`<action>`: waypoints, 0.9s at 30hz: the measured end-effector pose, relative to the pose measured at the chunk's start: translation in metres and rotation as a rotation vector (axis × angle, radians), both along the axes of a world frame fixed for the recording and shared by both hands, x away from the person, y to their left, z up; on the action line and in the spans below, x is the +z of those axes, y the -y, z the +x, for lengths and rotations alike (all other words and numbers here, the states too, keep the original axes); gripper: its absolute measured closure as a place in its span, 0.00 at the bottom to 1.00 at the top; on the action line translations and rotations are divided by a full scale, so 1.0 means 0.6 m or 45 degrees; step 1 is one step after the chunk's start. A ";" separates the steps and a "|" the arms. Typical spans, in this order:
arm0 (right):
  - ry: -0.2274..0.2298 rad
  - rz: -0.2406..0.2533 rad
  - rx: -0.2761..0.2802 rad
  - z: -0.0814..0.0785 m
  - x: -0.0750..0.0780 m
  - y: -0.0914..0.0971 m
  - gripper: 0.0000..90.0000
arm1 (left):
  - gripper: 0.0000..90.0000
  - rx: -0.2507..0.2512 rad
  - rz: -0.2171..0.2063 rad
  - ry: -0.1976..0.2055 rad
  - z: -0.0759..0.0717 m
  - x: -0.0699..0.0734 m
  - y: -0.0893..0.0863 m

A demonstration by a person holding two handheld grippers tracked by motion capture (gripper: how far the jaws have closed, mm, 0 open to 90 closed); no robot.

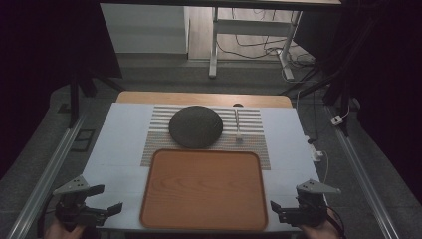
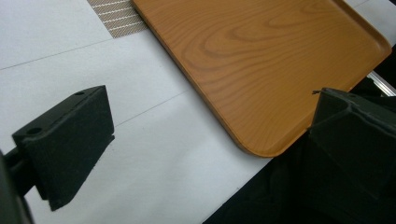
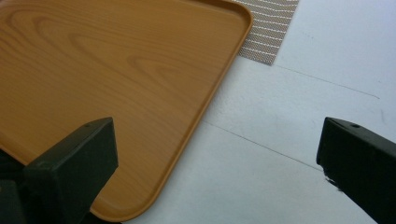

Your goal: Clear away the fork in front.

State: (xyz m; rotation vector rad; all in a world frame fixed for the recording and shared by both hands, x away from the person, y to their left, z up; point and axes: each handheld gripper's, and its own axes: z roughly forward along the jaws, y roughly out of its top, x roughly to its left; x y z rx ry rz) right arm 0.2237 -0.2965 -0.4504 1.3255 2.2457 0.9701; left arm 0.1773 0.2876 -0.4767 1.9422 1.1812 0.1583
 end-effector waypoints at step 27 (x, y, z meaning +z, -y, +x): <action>0.029 -0.061 0.104 0.000 0.000 -0.022 0.00 | 0.00 -0.006 0.007 -0.017 0.002 -0.001 0.002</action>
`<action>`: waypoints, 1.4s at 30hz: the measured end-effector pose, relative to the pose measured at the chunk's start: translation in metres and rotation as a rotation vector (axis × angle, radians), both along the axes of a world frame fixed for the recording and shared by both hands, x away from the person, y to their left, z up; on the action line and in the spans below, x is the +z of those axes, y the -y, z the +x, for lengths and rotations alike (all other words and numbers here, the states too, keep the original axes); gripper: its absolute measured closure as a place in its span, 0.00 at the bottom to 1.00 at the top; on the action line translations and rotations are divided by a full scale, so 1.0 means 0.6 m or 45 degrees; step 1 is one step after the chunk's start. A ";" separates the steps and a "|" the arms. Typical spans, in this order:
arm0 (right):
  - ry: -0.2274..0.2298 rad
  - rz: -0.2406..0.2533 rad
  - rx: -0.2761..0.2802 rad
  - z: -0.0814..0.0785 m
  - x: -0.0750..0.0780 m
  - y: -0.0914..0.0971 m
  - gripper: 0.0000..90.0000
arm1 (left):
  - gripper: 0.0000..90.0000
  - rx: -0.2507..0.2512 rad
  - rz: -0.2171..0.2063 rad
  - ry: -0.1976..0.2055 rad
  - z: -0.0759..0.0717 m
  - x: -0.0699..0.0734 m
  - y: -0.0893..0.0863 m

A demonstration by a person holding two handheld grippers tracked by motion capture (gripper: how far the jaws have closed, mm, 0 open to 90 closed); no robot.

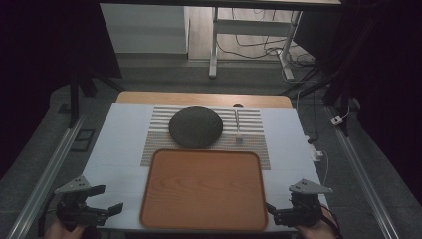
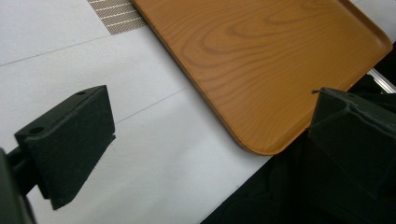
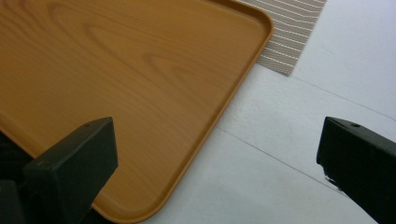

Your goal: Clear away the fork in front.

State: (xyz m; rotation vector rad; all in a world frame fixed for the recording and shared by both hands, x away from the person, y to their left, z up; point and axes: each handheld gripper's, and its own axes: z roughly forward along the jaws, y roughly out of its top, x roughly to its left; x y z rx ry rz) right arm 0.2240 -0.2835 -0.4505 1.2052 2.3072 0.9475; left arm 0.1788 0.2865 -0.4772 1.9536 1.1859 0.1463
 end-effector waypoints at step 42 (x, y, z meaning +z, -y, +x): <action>0.028 -0.291 0.310 0.024 -0.017 -0.107 0.00 | 0.00 0.006 0.001 -0.016 0.002 -0.001 0.000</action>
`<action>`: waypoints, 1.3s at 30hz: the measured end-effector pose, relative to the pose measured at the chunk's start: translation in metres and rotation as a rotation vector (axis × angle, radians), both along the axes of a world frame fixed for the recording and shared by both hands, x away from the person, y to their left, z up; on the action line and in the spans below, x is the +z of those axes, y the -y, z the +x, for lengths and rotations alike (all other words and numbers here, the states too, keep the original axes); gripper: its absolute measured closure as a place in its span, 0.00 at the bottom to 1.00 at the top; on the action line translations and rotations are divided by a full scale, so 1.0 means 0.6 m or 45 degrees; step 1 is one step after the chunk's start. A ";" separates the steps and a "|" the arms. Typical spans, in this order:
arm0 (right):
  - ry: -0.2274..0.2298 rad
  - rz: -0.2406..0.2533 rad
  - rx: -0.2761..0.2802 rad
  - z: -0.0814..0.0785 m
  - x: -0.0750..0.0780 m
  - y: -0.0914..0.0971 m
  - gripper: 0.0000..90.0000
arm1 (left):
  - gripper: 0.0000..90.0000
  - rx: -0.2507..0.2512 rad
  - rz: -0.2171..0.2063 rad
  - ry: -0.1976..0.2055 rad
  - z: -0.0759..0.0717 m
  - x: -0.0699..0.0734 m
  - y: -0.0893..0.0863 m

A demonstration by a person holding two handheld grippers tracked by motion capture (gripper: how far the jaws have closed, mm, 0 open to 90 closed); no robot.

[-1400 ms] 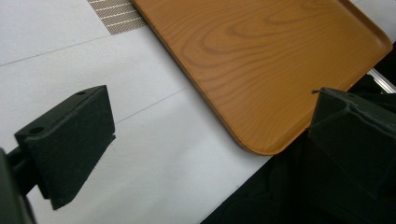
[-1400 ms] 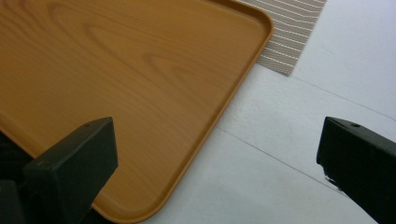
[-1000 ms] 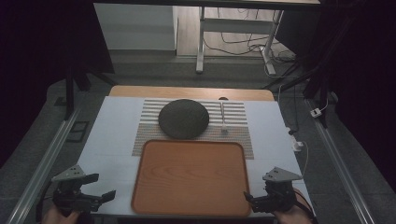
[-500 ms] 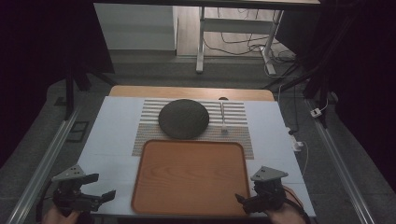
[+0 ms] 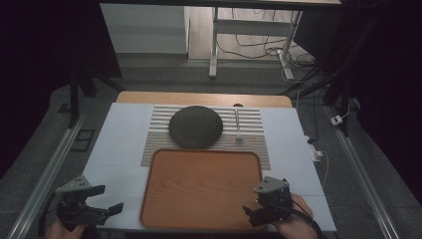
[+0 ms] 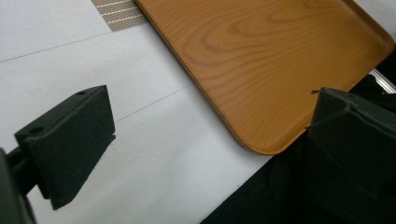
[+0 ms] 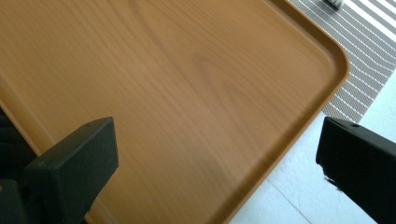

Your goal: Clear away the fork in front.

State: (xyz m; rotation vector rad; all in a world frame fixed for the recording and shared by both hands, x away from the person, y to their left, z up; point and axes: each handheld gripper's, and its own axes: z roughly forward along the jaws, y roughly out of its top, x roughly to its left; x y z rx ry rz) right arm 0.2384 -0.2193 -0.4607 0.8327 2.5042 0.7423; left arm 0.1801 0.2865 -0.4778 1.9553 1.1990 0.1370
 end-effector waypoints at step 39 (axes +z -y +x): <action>0.290 -0.458 0.113 0.098 -0.029 -0.093 0.00 | 0.00 -0.006 0.009 -0.026 0.004 -0.001 0.001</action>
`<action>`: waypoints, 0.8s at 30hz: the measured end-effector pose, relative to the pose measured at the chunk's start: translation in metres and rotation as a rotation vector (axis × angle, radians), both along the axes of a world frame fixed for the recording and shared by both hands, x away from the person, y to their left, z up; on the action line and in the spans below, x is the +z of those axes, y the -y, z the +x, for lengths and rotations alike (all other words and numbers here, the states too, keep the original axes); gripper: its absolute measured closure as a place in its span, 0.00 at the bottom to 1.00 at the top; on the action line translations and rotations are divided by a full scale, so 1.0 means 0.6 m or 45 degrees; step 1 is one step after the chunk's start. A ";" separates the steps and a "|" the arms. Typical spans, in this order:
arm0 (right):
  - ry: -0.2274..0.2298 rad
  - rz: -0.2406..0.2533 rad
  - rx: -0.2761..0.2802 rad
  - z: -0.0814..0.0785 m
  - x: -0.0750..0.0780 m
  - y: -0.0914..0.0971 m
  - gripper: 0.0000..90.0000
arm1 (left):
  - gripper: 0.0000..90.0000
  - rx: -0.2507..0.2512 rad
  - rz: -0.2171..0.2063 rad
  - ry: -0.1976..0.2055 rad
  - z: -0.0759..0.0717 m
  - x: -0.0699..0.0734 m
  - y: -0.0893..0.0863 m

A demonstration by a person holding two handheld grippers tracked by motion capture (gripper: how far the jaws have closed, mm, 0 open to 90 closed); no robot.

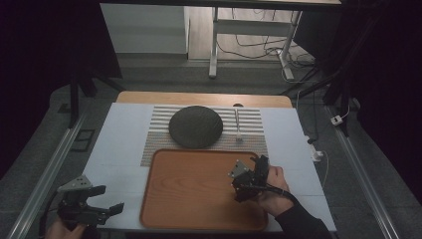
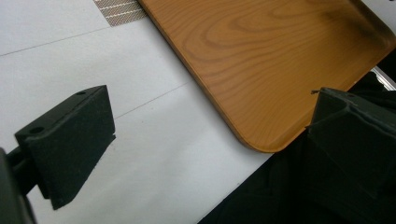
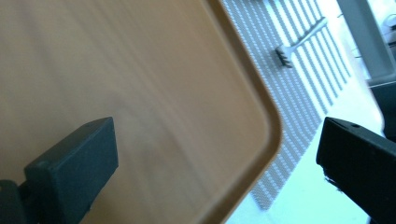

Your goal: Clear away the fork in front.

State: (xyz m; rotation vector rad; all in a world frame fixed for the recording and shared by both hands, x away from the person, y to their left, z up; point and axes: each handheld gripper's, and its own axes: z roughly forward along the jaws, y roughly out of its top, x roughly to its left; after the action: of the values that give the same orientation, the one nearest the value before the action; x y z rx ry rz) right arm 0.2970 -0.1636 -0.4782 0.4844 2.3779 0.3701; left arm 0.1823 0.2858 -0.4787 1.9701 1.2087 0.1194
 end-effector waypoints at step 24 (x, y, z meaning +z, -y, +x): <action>0.205 -0.215 -0.038 0.109 -0.011 -0.007 0.18 | 0.01 -0.016 0.011 -0.010 0.002 -0.001 0.002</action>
State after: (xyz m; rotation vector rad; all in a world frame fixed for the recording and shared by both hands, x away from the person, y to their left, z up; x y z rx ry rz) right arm 0.3624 -0.1595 -0.4851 0.3956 2.2204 0.1851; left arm 0.1833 0.2845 -0.4791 1.9867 1.2028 0.1109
